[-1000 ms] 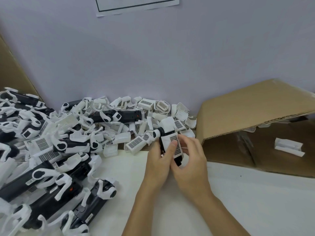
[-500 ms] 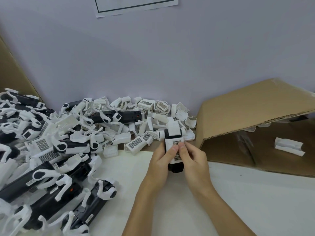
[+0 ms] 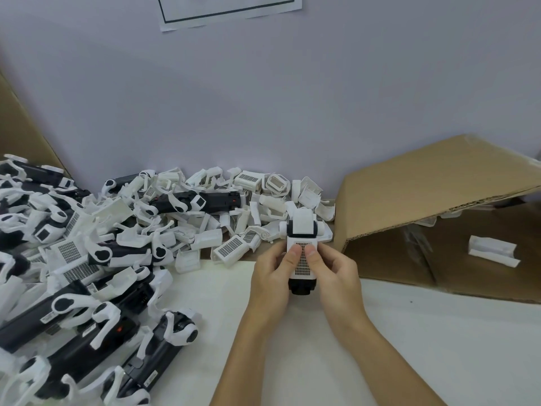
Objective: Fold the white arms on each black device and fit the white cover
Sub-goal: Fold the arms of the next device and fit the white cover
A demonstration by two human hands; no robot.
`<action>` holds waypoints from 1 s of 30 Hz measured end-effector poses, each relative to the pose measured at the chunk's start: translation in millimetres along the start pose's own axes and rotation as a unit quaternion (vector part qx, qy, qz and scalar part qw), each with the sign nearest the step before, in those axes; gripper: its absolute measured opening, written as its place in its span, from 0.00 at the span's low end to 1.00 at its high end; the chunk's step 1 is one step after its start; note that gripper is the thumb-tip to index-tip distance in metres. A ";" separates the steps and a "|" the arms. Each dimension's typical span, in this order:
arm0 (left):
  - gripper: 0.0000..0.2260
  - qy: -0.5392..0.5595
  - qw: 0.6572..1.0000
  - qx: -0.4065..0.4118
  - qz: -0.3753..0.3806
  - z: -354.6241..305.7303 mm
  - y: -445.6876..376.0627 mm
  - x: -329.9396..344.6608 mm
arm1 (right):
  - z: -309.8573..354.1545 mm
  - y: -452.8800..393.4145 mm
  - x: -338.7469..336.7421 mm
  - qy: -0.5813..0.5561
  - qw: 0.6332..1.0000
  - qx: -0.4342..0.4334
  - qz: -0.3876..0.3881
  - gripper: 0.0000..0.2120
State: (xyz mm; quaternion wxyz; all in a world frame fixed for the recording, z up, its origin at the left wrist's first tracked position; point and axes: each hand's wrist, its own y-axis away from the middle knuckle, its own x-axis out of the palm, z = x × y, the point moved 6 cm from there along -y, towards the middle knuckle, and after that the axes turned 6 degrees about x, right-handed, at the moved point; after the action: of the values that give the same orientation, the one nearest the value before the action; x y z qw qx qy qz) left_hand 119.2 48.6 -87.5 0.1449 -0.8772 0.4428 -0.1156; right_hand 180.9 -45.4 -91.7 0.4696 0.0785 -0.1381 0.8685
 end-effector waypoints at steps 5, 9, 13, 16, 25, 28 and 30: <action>0.14 0.005 1.000 0.003 -0.022 -1.3 0.8 -0.7 | -0.8 0.1 -0.4 0.000 1.000 0.010 -0.002 0.09; 0.16 0.005 0.999 -0.002 -0.048 -1.9 1.6 -3.3 | 1.9 3.6 6.3 -0.018 1.000 0.009 0.013 0.13; 0.18 -0.033 0.998 0.009 -0.049 -5.0 1.6 -2.8 | 3.1 3.2 2.1 0.003 1.000 0.009 -0.022 0.16; 0.22 -0.036 0.998 0.009 -0.051 -6.4 1.7 -4.2 | 2.2 2.3 2.1 0.011 0.999 0.009 -0.032 0.17; 0.13 0.051 0.997 -0.049 -0.043 1.4 -0.8 -4.8 | 0.5 2.3 4.6 0.010 1.000 0.020 -0.011 0.14; 0.11 0.005 0.999 -0.031 -0.023 0.0 -0.7 -5.5 | 1.3 2.0 3.7 0.017 1.000 0.012 0.000 0.14; 0.12 -0.035 0.998 -0.030 -0.029 2.4 -0.8 -5.3 | 4.2 3.3 4.3 0.030 0.999 -0.006 0.014 0.12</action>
State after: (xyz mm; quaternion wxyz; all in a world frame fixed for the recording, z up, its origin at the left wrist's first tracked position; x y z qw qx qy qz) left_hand 117.5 53.7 -89.8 0.1302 -0.8974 0.4147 -0.0754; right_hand 175.8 -44.9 -87.2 0.4619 0.0483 -0.1300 0.8760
